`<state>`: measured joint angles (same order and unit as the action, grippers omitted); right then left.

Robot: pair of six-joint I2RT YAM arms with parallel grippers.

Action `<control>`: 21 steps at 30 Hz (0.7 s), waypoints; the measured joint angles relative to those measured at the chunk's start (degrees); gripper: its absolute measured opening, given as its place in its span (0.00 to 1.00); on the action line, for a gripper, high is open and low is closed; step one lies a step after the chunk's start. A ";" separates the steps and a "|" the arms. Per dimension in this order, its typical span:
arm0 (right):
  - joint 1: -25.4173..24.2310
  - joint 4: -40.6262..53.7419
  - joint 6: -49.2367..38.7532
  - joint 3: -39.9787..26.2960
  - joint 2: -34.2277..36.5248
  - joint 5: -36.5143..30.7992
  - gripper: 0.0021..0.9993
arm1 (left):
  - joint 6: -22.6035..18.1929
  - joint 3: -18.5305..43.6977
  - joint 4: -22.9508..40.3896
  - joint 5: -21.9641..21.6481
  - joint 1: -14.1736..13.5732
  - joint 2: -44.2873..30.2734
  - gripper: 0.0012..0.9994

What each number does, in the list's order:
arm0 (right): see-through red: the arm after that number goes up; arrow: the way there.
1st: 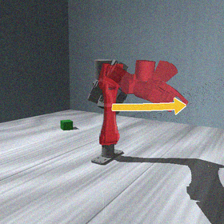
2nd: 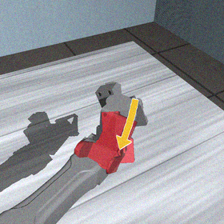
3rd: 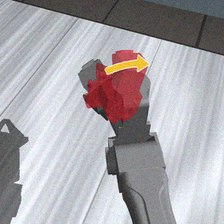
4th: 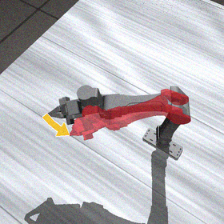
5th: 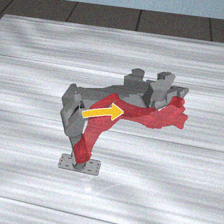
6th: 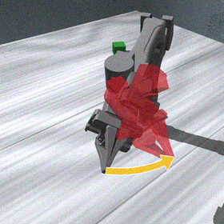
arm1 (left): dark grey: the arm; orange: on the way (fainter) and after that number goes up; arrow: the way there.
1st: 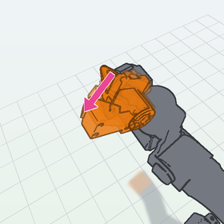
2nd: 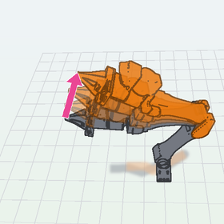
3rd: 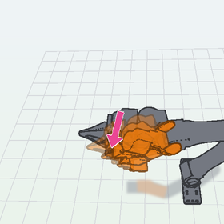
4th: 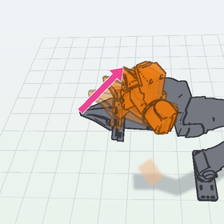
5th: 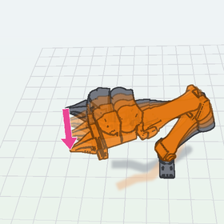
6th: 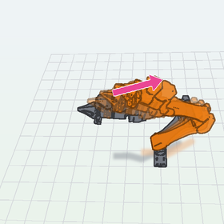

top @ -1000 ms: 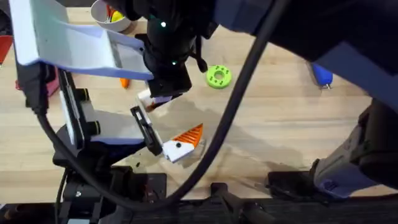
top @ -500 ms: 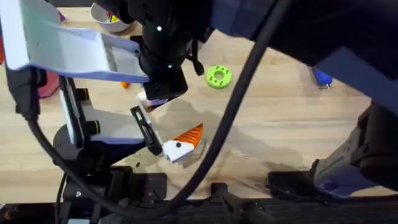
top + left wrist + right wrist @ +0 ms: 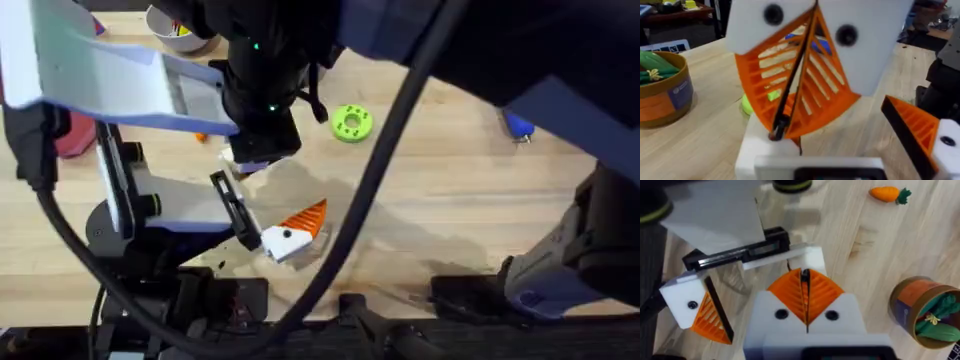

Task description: Pick up the gripper from the table and insert it into the empty holder that is missing its gripper. Then pick up a screw, insert it into the mounting hole, and use the screwdriver to tighten it. Finally, clean up the table by picking up the vegetable and placing it into the bucket.

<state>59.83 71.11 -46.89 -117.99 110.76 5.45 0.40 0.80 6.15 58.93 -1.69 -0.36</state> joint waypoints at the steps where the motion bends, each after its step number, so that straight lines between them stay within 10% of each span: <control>1: 0.00 0.08 0.02 0.00 0.00 0.00 0.00 | 0.00 0.00 0.00 -0.01 0.00 0.00 1.00; 21: 0.00 0.02 1.27 -0.04 1.38 0.22 0.00 | 0.74 0.00 0.07 0.05 0.00 -0.07 1.00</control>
<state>59.83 71.13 -45.63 -118.04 112.14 5.67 1.15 0.80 6.22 58.98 -1.69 -0.43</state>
